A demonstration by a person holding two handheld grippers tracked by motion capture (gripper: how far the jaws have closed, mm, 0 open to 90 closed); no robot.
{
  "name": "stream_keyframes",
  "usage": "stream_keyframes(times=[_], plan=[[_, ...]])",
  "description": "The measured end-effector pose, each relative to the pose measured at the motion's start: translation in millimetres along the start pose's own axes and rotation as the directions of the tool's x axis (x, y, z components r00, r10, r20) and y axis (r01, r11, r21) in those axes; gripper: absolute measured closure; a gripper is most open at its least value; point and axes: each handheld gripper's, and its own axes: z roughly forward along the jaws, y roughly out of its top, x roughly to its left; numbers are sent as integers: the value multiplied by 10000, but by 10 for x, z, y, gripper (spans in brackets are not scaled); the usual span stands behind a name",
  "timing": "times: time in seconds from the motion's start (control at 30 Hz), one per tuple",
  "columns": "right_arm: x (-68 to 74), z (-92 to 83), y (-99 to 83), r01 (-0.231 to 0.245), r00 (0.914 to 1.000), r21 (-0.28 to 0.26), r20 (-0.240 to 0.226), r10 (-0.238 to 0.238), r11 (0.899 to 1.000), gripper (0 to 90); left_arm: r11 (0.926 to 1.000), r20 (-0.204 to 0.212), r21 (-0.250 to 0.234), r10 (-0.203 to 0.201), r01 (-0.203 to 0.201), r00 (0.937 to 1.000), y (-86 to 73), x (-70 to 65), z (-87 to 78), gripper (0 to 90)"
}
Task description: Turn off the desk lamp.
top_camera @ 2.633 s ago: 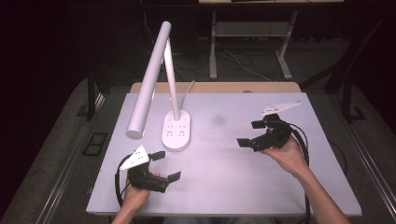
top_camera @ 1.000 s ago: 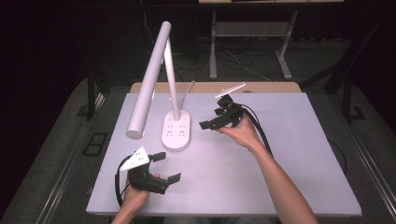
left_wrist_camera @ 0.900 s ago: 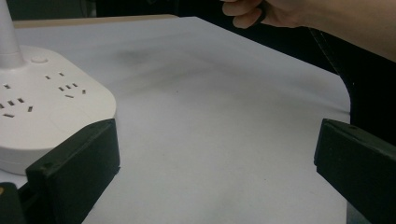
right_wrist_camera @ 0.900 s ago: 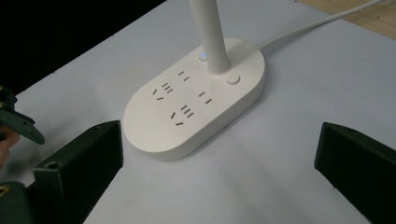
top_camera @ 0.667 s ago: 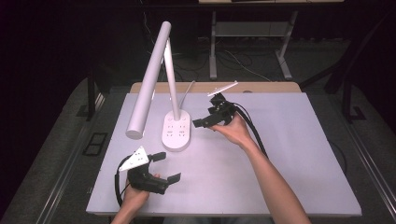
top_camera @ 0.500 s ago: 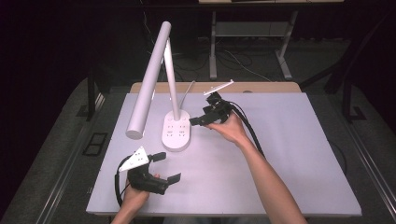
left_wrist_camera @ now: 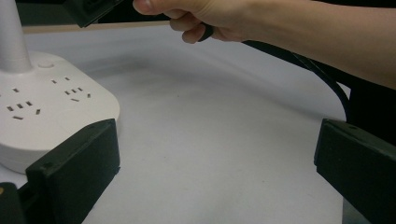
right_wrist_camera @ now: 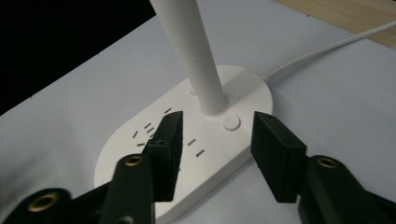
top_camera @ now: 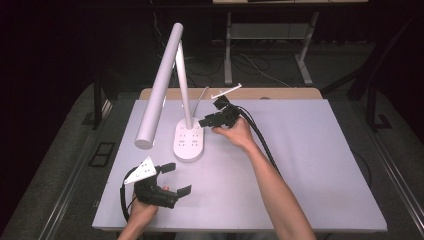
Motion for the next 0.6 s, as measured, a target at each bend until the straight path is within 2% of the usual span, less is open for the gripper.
stream_keyframes(times=[0.17, 0.2, 0.23, 0.3, 0.4, 0.53, 0.57, 0.6], plan=[[-20, 109, 51, -139, 9999, 128, -64, 140, 9998, 725, 10000, 52, -3, -23, 23, 10000, 0, 3, 13, 0], [-20, 109, 51, -139, 9999, 128, -64, 140, 9998, 725, 10000, 52, -3, -23, 23, 10000, 0, 3, 13, 0], [-34, 158, 62, -76, 10000, 222, -20, 77, 9997, 769, 10000, 58, -18, -16, 16, 10000, 2, -2, 19, 0], [-37, 182, 67, -99, 9999, 251, -60, 100, 9996, 787, 10000, 68, -25, -21, 21, 10000, 3, -6, 18, 0], [-62, 272, 77, -103, 9999, 249, -19, 104, 9996, 867, 10000, 103, -22, -7, 7, 9999, 3, -11, 20, 0], [-92, 320, 72, -132, 9999, 176, -98, 133, 9998, 898, 10000, 126, -37, -7, 7, 9999, 4, -10, 20, 0], [-122, 348, 60, -338, 9994, 90, -117, 339, 9994, 899, 10000, 114, -38, 10, -9, 9999, 5, -9, 19, 0], [-141, 363, 52, -336, 9994, 90, -102, 337, 9994, 899, 10000, 92, -46, 17, -17, 10000, 5, -8, 19, 0]])
